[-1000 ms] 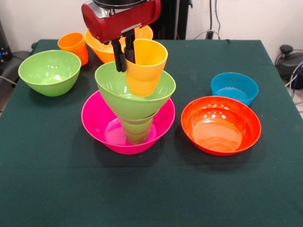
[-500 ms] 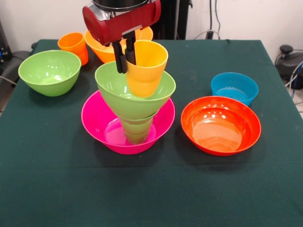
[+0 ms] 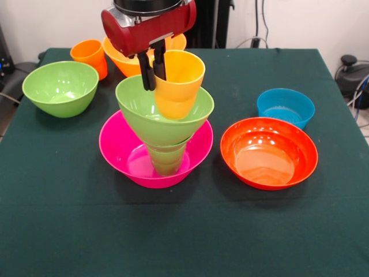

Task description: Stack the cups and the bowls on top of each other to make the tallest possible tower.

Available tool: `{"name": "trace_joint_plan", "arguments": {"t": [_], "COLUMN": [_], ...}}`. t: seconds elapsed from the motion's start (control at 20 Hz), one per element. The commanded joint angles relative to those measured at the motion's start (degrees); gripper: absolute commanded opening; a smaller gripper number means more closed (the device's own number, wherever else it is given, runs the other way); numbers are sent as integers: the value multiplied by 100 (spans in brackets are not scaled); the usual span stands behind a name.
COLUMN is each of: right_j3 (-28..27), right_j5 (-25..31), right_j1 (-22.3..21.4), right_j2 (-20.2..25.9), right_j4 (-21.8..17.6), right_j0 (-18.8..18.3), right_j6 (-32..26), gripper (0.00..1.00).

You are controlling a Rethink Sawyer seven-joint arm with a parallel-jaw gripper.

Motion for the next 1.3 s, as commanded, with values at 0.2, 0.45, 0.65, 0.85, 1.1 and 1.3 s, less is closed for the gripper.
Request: {"name": "trace_joint_plan", "arguments": {"t": [0.2,0.45,0.65,0.85,1.1,1.3], "right_j3": [-61,-39,-166,-211,-390,-476], "right_j5": [6,-74,15,-16,90,110], "right_j1": [445,477,530,509,539,587], "right_j2": [-262,-244,-272,-291,-284,-263], "right_j4": [-234,-227,-264,-350,-408,-418], "right_j0": [135,98,164,155,186,199], "right_j6": [-628,-650,-618,-687,-813,-876], "gripper": [0,0,0,0,0,0]}}
